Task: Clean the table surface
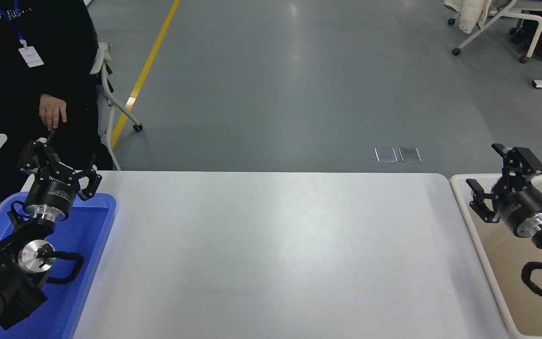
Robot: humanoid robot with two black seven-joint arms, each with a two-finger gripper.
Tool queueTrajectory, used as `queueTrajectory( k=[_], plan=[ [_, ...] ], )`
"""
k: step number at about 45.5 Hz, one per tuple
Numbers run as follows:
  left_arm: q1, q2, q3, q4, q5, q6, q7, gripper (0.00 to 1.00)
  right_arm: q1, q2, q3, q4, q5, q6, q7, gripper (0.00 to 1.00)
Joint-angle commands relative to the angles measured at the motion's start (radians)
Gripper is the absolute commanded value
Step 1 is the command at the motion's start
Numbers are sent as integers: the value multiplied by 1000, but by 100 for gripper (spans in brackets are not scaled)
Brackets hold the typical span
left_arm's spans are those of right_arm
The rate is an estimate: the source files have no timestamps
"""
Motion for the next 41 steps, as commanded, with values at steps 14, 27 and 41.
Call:
queueTrajectory(
  k=[14, 27, 41],
  plan=[
    [0, 0, 0, -1, 0, 0, 0, 100, 106, 217, 0, -159, -47, 2, 106, 100],
    [0, 0, 0, -1, 0, 0, 0, 100, 106, 234, -8, -166, -48, -4, 117, 100],
    [2, 0, 0, 0, 0, 0, 0, 100, 140, 269, -11, -260, -47, -49, 118, 100]
  ],
)
